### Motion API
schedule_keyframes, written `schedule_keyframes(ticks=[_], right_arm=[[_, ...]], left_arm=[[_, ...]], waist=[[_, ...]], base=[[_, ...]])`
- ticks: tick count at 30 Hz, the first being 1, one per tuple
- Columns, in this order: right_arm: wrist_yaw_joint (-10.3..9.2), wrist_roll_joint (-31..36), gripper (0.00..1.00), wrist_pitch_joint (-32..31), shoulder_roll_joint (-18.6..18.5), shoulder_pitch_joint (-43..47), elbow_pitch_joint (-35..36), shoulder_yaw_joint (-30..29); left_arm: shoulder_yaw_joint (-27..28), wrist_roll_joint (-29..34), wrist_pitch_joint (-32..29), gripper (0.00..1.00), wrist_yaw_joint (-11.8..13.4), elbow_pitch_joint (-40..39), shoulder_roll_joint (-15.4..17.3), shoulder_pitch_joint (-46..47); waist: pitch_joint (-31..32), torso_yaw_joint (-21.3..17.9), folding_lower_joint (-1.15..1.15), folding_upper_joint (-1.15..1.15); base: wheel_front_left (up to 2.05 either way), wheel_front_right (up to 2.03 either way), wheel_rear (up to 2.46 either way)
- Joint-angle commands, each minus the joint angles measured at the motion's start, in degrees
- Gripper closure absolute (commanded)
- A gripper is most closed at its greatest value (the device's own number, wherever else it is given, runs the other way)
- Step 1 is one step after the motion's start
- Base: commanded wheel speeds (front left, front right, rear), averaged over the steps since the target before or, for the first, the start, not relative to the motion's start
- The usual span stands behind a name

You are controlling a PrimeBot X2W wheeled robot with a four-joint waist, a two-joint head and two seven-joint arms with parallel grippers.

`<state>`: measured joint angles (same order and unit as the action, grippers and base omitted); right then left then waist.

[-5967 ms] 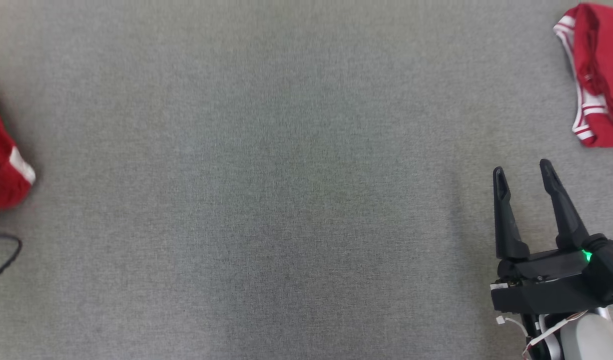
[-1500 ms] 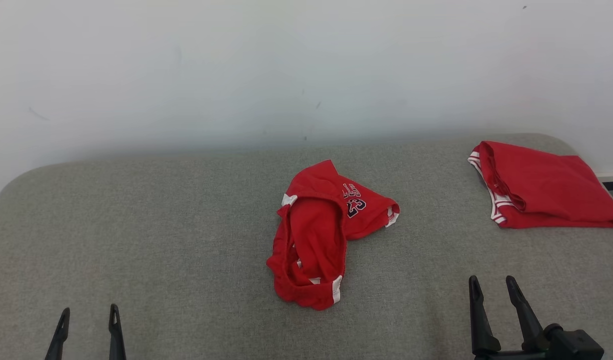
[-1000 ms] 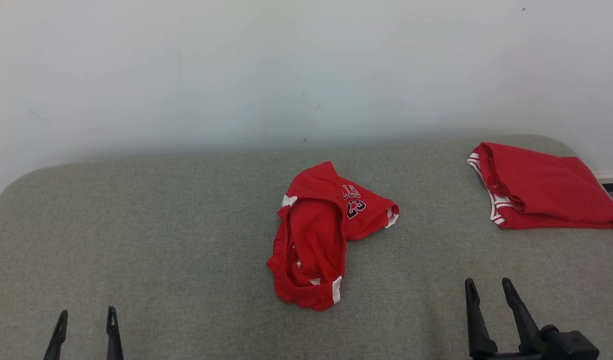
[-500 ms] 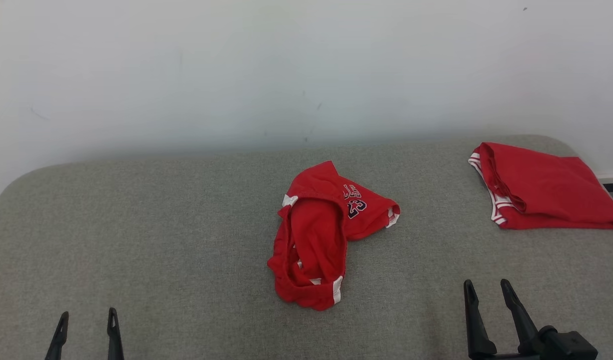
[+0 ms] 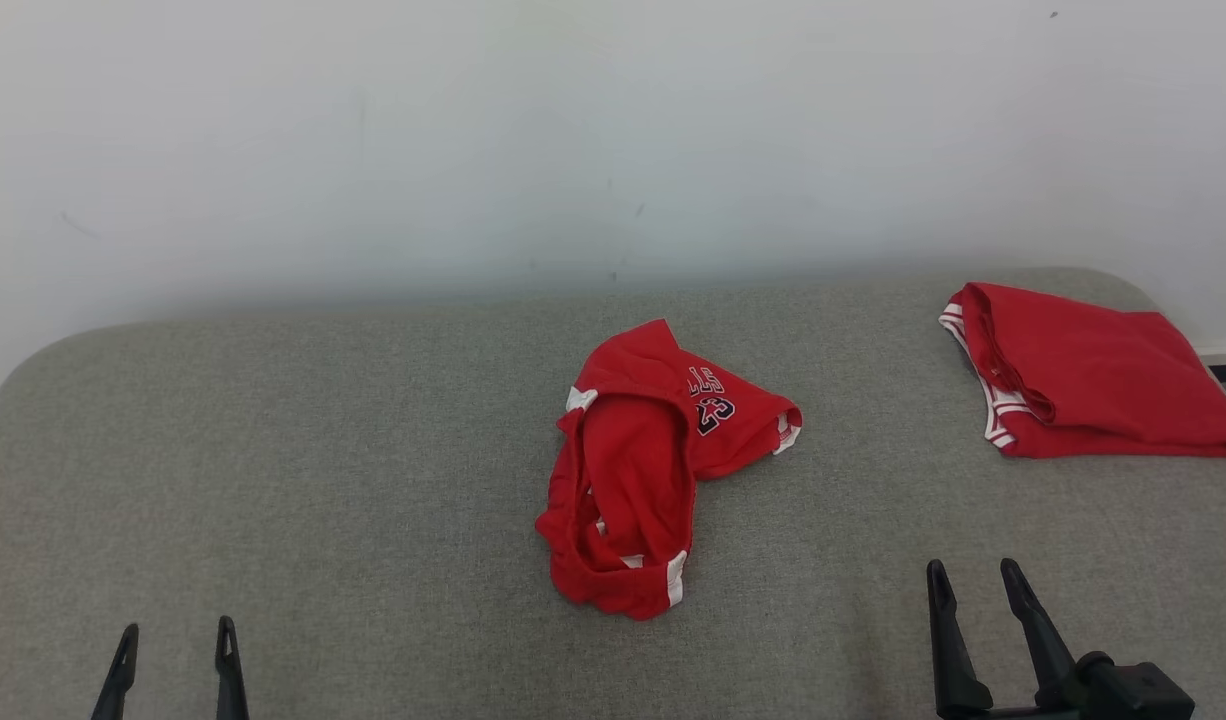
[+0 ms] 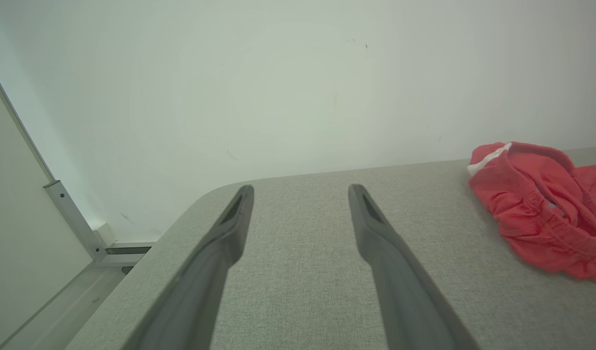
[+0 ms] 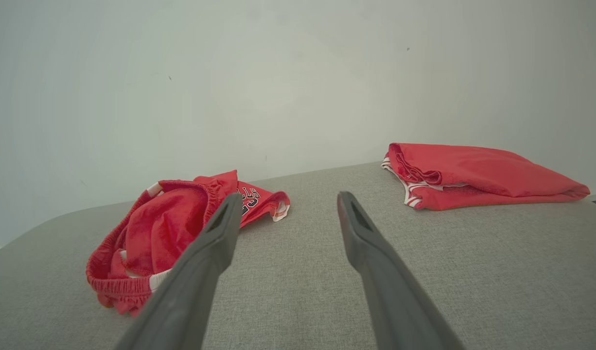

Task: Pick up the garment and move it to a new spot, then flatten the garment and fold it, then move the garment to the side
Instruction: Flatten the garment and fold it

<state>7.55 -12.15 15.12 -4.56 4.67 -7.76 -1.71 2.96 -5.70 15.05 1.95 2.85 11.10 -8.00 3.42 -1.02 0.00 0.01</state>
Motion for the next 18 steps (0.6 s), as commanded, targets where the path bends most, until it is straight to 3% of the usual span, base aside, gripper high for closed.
schedule_keyframes(ticks=[1, 18], right_arm=[[-0.16, 0.1, 0.0, 0.0, -0.1, 0.2, 0.0, 0.0], [-0.16, -0.2, 0.0, 0.0, -0.2, 0.4, -0.1, 0.0]], left_arm=[[0.3, 0.5, 0.2, 0.0, -0.3, 0.1, -0.3, -0.1], [1.1, 1.3, 0.2, 0.0, -0.8, 0.1, -1.0, -0.1]], waist=[[0.0, 0.0, 0.0, -0.01], [-0.2, 0.0, 0.0, -0.01]], base=[[0.0, 0.0, 0.0], [0.0, 0.0, 0.0]])
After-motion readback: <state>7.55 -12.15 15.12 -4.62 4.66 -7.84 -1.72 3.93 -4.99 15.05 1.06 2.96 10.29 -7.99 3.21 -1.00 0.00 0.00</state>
